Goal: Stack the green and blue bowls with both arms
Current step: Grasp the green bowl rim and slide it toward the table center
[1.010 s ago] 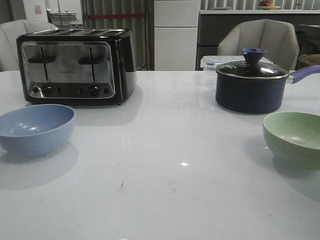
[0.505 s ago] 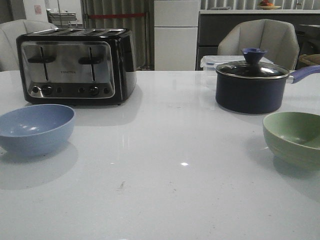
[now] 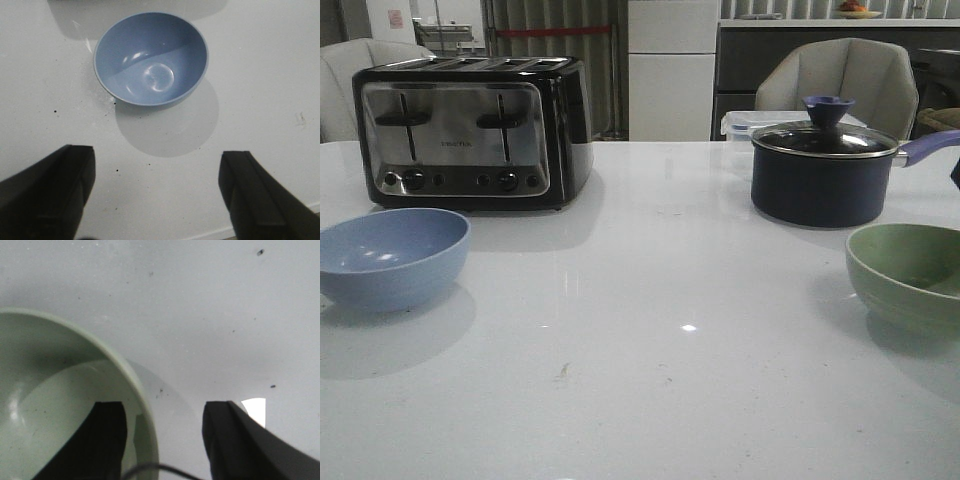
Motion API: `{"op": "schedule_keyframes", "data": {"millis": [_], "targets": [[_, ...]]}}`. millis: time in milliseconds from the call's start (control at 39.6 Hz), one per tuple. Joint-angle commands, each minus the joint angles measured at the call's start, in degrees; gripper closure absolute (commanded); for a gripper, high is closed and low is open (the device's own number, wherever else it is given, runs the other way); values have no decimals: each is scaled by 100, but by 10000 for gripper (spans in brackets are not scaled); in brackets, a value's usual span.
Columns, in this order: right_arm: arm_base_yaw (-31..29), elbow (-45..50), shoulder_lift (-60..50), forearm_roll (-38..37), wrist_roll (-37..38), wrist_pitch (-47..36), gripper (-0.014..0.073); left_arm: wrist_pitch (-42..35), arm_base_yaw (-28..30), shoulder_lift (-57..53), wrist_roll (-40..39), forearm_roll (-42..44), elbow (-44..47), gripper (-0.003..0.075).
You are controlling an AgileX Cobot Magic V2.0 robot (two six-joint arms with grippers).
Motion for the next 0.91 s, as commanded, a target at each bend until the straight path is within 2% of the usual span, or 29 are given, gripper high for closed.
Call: {"op": "schedule_keyframes", "data": {"millis": [0, 151, 303, 480, 656, 884], "targets": [[-29, -235, -105, 87, -112, -125, 215, -386, -54, -26, -20, 18, -171, 158], [-29, -267, -80, 91, -129, -60, 411, -386, -54, -26, -20, 30, -171, 158], [-22, -267, -132, 91, -260, 79, 506, -386, -54, -26, -20, 30, -171, 158], [187, -277, -508, 122, -447, 328, 520, -386, -54, -26, -20, 30, -171, 158], [1028, -312, -931, 135, -525, 258, 520, -386, -54, -20, -20, 30, -171, 158], [2429, -836, -645, 157, -512, 254, 519, -394, -54, -20, -20, 30, -171, 158]]}}
